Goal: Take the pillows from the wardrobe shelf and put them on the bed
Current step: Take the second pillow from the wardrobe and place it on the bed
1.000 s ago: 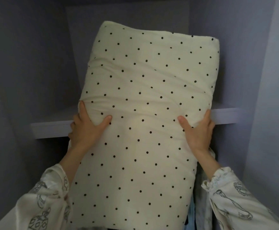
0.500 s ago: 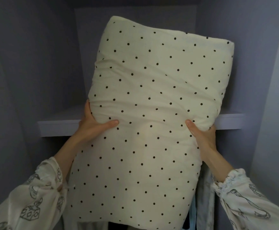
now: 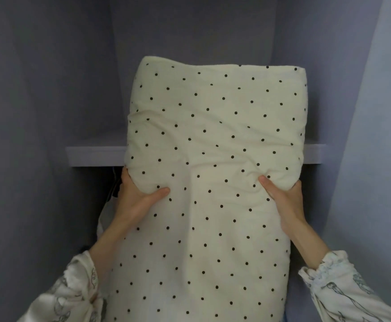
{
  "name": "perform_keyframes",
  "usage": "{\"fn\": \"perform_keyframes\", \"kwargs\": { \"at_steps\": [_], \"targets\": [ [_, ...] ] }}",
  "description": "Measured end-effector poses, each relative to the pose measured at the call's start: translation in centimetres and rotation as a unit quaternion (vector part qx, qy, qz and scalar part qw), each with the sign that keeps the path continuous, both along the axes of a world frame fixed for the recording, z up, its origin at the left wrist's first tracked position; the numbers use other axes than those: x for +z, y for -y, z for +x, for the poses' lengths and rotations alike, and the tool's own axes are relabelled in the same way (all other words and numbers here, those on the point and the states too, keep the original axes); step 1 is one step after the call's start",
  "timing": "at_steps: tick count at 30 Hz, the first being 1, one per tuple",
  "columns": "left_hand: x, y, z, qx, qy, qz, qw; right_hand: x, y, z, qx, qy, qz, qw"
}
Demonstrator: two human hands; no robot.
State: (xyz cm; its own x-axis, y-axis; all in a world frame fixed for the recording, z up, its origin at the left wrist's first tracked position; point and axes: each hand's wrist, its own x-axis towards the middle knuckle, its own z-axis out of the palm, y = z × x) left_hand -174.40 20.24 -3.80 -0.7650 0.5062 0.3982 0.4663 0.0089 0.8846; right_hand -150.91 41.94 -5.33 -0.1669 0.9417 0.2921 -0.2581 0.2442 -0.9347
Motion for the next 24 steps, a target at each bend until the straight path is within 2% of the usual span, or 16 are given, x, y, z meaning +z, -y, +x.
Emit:
{"fn": "perform_keyframes", "kwargs": {
  "at_steps": [4,13,18,24],
  "targets": [
    [-1.4,2.8,4.8,0.054,0.011,-0.015,0.998,-1.9,1.5,3.7,0.066,-0.014,-0.017,0.998],
    [-7.8,10.0,20.7,0.171,0.072,-0.100,0.978,-10.1,5.8,15.2,0.158,0.021,-0.080,0.984],
    [-10.9,15.2,28.7,0.225,0.137,-0.087,0.961,-11.1,8.7,18.6,0.209,0.068,-0.065,0.973],
    [-16.4,23.4,36.8,0.309,0.214,-0.064,0.924,-14.2,15.0,20.8,0.293,0.107,-0.064,0.948]
  ]
}}
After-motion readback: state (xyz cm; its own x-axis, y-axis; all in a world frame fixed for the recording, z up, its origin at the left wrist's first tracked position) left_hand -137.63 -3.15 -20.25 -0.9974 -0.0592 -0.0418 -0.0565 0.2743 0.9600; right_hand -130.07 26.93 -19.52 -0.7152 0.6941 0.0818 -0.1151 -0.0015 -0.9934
